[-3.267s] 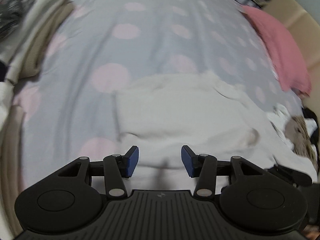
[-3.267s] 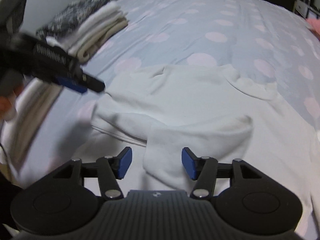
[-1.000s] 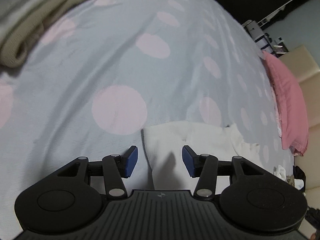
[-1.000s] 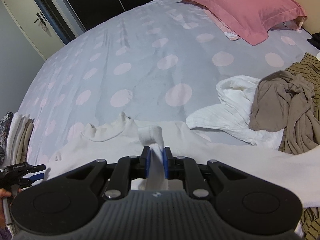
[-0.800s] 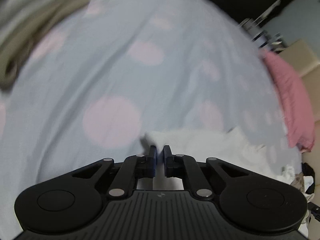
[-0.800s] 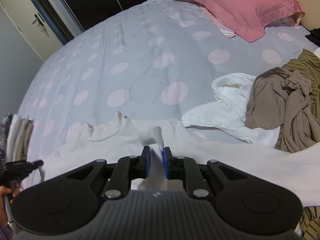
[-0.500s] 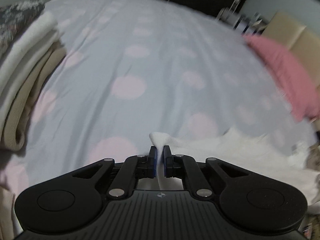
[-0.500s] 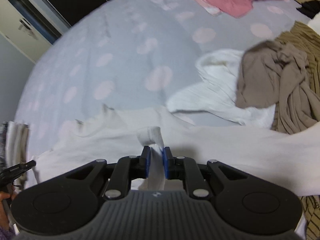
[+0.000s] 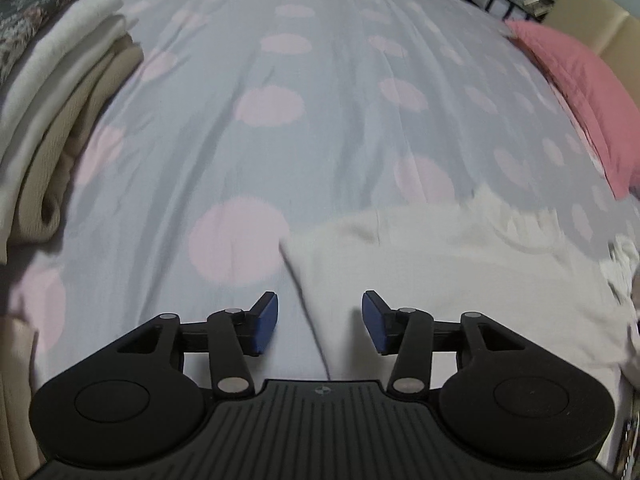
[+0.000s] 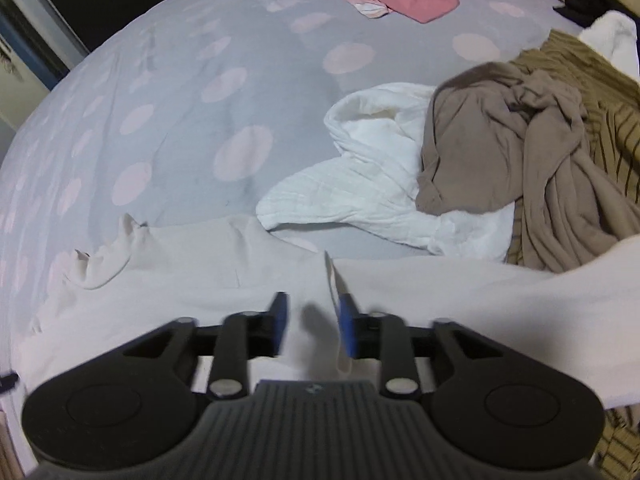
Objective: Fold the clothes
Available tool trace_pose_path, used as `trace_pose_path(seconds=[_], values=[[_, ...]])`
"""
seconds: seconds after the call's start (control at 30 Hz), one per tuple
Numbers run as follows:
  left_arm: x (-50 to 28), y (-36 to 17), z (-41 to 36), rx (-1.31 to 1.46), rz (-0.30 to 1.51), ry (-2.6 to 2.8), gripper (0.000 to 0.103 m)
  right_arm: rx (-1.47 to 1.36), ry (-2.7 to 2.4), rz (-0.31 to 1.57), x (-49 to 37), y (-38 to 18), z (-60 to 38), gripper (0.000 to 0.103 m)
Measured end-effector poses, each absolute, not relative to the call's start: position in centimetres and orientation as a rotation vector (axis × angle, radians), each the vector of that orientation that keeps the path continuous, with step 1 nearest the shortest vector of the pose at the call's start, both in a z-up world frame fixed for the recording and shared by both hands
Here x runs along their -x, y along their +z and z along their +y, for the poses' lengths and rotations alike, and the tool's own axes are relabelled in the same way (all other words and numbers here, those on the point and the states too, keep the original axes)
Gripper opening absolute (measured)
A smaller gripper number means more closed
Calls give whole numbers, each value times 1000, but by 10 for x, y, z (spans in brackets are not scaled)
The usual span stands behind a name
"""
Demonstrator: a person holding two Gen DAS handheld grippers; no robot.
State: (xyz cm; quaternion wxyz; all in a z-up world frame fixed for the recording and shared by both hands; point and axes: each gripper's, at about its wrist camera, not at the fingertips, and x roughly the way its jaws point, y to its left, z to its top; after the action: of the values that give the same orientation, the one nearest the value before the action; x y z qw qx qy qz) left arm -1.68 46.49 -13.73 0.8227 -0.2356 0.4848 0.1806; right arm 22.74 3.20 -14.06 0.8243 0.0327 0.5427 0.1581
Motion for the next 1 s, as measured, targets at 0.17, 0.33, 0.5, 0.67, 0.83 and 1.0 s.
trace_pose_path(seconds=[0.17,0.33,0.5,0.67,0.83,1.0], values=[[33,-137,455,528,1072,325,54,-77,330,1176,-225,-144,31,47],[38,-146,445,510,1138,279,35,-159,326,1274,-221,-154,26,21],[43,-143,444,503,1115,284,6,-195,360,1202,-216,-133,26,3],[47,-133,452,470,1121,358,0,-189,346,1147,-218,-119,20,2],[54,-139,474,501,1138,429,0,-122,304,1240,-223,-153,17,3],[56,-135,467,535,1109,338,5,-99,325,1242,-221,-154,23,5]])
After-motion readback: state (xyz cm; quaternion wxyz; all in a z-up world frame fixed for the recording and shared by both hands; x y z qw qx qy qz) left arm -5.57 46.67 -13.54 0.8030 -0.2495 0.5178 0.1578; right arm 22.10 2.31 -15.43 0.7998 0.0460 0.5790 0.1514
